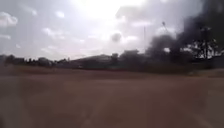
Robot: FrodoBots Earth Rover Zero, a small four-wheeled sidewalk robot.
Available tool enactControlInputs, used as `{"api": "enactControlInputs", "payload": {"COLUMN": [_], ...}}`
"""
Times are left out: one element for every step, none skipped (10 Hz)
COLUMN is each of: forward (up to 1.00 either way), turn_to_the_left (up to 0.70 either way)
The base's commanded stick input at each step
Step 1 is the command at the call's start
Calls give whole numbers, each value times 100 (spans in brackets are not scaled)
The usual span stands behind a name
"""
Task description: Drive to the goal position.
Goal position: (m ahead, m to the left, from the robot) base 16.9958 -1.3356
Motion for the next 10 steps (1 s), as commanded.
{"api": "enactControlInputs", "payload": {"forward": [70, 70, 70, 70, 70, 70, 70, 70, 70, 70], "turn_to_the_left": [0, 0, 0, 0, 0, 0, 0, 0, 0, 0]}}
